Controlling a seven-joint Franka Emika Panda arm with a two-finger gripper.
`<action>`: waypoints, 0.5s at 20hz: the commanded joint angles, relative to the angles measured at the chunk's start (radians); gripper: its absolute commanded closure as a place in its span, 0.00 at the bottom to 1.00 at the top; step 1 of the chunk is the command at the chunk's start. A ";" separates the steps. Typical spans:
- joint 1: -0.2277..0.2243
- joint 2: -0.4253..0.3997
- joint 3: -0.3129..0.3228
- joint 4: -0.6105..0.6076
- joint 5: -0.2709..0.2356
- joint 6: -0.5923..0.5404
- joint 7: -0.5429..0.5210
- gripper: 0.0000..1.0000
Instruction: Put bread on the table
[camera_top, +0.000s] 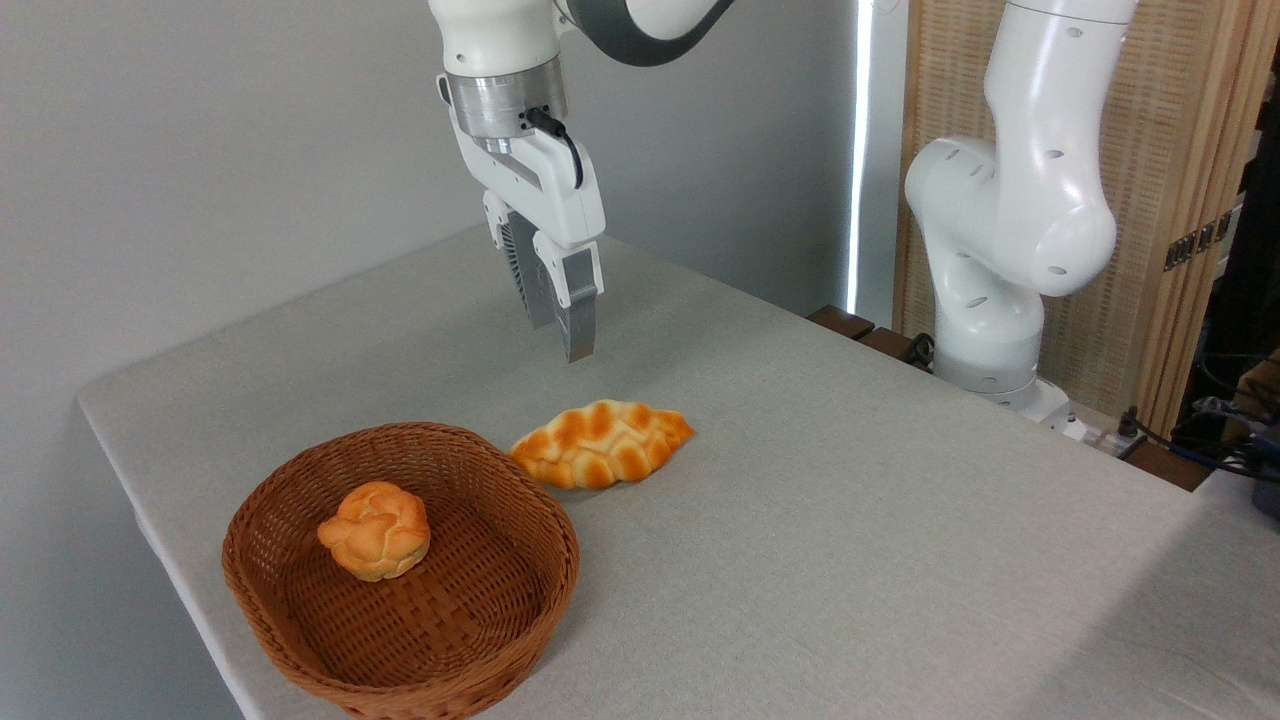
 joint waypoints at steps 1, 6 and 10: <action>-0.005 -0.011 0.010 0.005 0.002 -0.015 0.008 0.00; 0.006 0.007 0.036 0.071 -0.004 -0.015 -0.005 0.00; 0.004 0.068 0.096 0.212 -0.023 -0.049 -0.005 0.00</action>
